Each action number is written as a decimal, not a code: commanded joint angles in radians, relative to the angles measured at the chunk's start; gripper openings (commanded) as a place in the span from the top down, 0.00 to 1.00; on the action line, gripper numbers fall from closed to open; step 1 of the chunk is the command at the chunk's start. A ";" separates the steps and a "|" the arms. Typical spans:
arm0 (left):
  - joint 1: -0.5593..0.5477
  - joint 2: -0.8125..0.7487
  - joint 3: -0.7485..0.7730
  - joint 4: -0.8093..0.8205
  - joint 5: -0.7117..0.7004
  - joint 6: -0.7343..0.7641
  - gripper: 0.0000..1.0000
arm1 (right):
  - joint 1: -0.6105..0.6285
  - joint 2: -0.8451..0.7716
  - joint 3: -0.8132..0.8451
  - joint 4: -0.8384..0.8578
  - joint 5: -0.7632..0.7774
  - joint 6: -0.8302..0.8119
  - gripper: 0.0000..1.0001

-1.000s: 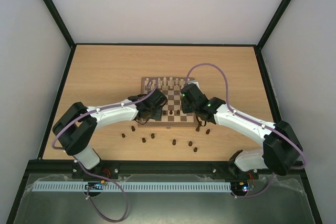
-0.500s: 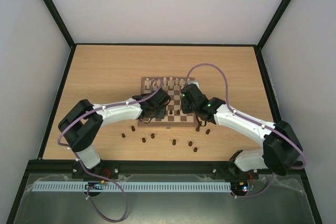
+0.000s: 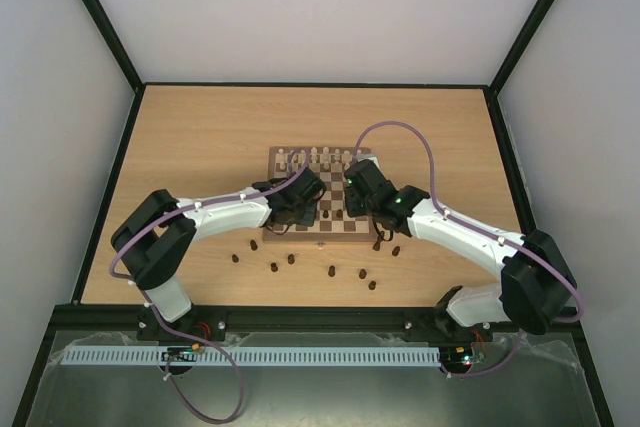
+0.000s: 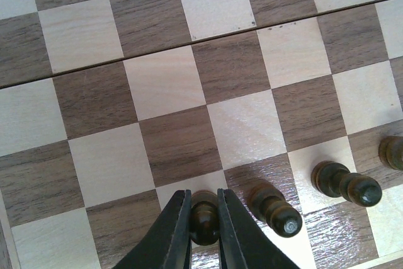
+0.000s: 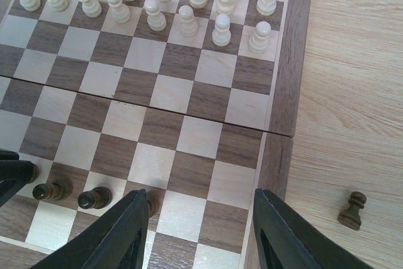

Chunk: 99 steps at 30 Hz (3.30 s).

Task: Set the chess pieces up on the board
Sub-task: Place the chess piece on the chessboard, then pick up the chess piece at the center of the board.

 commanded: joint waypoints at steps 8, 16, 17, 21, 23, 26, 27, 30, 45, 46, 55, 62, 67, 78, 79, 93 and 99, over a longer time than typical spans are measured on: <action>-0.014 -0.002 0.013 -0.030 -0.022 -0.007 0.85 | -0.004 -0.005 -0.009 -0.024 -0.004 0.009 0.54; -0.013 -0.004 0.010 -0.042 -0.038 -0.014 0.78 | -0.004 -0.003 -0.009 -0.024 -0.008 0.009 0.54; -0.013 -0.004 0.010 -0.041 -0.036 -0.015 0.76 | -0.004 -0.003 -0.010 -0.024 -0.008 0.009 0.54; -0.015 -0.008 0.011 -0.047 -0.036 -0.016 0.75 | -0.004 -0.002 -0.010 -0.024 -0.009 0.009 0.54; -0.015 -0.013 0.010 -0.051 -0.041 -0.017 0.75 | -0.004 -0.002 -0.009 -0.024 -0.008 0.009 0.54; -0.018 -0.028 0.010 -0.060 -0.041 -0.019 0.73 | -0.004 0.000 -0.009 -0.023 -0.007 0.010 0.54; -0.020 -0.035 0.011 -0.062 -0.041 -0.020 0.71 | -0.004 0.001 -0.009 -0.023 -0.007 0.010 0.54; -0.027 -0.064 0.017 -0.071 -0.047 -0.020 0.67 | -0.004 0.001 -0.009 -0.024 -0.003 0.011 0.53; 0.008 -0.270 0.050 -0.002 -0.141 0.134 0.22 | -0.073 0.035 -0.019 -0.034 0.012 0.023 0.43; 0.019 -0.274 0.049 0.002 -0.143 0.136 0.17 | -0.082 0.037 -0.022 -0.032 0.008 0.024 0.43; 0.137 -0.377 -0.091 -0.039 -0.150 0.016 0.01 | -0.096 0.067 -0.018 -0.022 -0.020 0.018 0.44; 0.158 -0.526 -0.318 -0.027 -0.199 -0.131 0.02 | -0.095 0.038 -0.026 -0.011 -0.079 0.017 0.44; 0.164 -0.584 -0.389 -0.044 -0.225 -0.198 0.07 | -0.095 0.031 -0.031 0.002 -0.142 0.015 0.45; 0.225 -0.558 -0.466 -0.039 -0.257 -0.246 0.24 | -0.095 -0.007 -0.043 0.012 -0.195 0.012 0.46; 0.229 -0.551 -0.468 -0.035 -0.257 -0.247 0.24 | -0.095 -0.010 -0.043 0.012 -0.196 0.012 0.46; 0.293 -0.457 -0.497 0.040 -0.216 -0.214 0.49 | -0.095 -0.005 -0.043 0.015 -0.212 0.009 0.47; 0.317 -0.409 -0.489 0.075 -0.189 -0.190 0.61 | -0.095 -0.005 -0.043 0.013 -0.208 0.008 0.47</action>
